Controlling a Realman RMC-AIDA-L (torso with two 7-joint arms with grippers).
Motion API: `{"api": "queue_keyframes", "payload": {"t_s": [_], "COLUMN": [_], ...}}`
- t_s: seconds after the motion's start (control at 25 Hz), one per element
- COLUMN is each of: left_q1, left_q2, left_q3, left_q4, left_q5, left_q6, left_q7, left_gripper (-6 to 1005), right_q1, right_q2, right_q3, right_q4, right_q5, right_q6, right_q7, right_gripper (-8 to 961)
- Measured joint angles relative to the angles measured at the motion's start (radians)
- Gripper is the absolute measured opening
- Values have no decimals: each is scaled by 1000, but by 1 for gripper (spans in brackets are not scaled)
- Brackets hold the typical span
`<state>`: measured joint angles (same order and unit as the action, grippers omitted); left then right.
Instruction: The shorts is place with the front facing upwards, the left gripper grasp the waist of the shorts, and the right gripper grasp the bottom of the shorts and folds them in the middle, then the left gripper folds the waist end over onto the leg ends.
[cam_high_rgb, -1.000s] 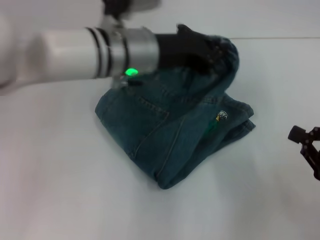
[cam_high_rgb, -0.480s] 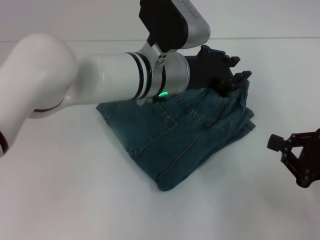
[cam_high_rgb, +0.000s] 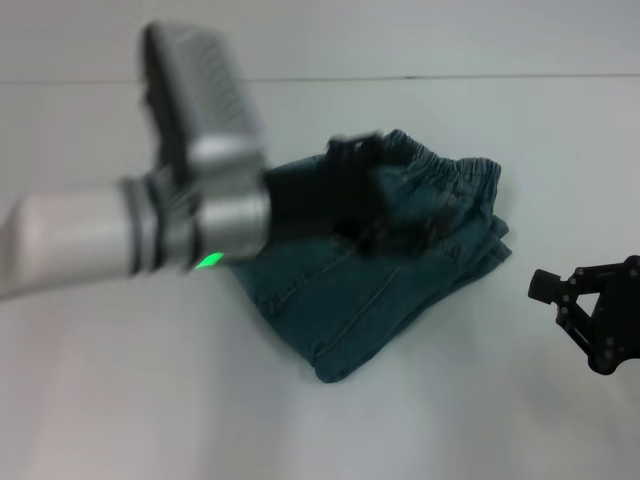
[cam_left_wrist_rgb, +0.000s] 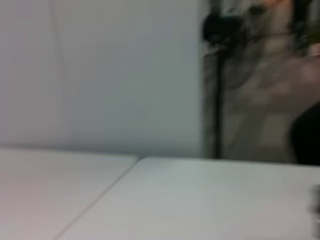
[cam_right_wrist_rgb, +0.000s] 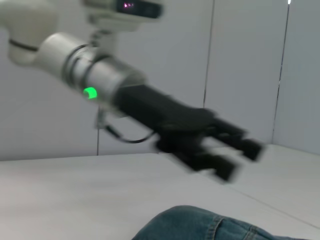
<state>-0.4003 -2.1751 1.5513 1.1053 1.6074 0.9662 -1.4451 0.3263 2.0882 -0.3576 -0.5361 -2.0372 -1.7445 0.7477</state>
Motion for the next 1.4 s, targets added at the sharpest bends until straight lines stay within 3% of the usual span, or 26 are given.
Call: {"api": "queue_keyframes", "payload": {"t_s": [0.12,0.36,0.56,0.76,1.0,1.32,1.4], "left_q1": [72,96,161,217,232,227,225], "left_q2": [0,17,17,14,16,17,17], "left_q3": [-150,-537,-773,-889,-1002,-1013,-1014], "left_q4": [-78,-358,-424,-433,-459,-462,-463], "left_q5": [-56,13,189,301,366,382,383], "left_q6": [268,697,818,855,861,855,855], "left_q7": [166,364,452,486,511,510,510], "left_gripper": [770,881,936,937,936,937,937], "right_q1": [5,15,17,28,45,56,56], "right_q2": [0,-2,-2,-4,-4,-3,-2], "right_q3": [-22,-53,-126,-232,-288,-301,-301], "right_q4": [-5,-9,-31,-61,-84,-76,-75], "right_q5": [0,-1,-11,-40,-79,-96,-96], "right_q6": [11,20,11,8,7,17,21], "right_q7": [19,52,71,110,123,110,105], "right_gripper": [0,0,51,240,527,716,716]}}
